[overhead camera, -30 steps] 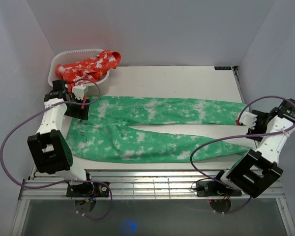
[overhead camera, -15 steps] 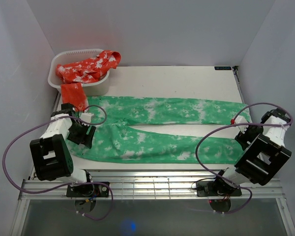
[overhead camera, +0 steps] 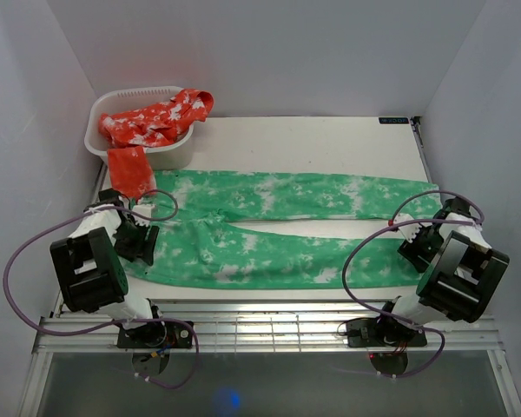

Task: Fold and stack the trousers
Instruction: Flatten the trousers out

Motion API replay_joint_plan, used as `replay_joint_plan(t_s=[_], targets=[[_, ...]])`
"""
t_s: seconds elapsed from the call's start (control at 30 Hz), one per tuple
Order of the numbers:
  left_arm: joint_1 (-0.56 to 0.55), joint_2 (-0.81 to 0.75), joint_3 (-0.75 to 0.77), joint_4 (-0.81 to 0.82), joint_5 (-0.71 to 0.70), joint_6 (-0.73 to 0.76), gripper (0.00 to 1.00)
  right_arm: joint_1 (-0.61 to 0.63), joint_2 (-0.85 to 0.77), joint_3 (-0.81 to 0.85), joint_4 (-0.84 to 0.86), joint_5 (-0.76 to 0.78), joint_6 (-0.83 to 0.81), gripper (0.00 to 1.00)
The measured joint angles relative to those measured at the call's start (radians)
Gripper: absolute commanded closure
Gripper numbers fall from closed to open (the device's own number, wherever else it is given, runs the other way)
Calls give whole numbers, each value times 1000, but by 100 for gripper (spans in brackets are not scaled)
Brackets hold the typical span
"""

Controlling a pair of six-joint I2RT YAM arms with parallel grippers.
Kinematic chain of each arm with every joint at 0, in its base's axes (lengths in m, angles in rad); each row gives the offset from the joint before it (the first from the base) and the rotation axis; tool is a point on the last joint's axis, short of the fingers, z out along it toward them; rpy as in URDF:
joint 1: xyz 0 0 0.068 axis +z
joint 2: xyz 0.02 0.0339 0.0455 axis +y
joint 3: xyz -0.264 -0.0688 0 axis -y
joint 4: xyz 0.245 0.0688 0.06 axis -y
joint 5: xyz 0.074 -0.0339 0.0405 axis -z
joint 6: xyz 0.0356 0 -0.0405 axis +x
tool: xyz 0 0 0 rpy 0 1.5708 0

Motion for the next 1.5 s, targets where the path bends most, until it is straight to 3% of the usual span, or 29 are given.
replay_joint_plan(t_s=[0.27, 0.4, 0.57, 0.77, 0.93, 1.07, 1.2, 1.5], targets=[[156, -18, -16, 6, 28, 85, 27, 12, 51, 50, -7, 7, 48, 32], [193, -56, -24, -39, 38, 176, 20, 13, 5, 48, -9, -44, 2, 31], [197, -130, 137, -191, 154, 238, 19, 26, -76, 190, -108, -178, 21, 32], [81, -94, 393, -145, 279, 105, 25, 169, 19, 473, -78, -265, 200, 37], [35, 53, 508, -26, 274, -109, 16, 287, 170, 504, -42, -264, 343, 37], [89, 160, 637, 35, 288, -269, 10, 308, 212, 495, -43, -251, 403, 37], [173, 172, 673, 81, 337, -346, 5, 308, 198, 485, -38, -245, 428, 37], [308, 359, 674, 148, 532, -306, 2, 310, 183, 437, -35, -225, 427, 36]])
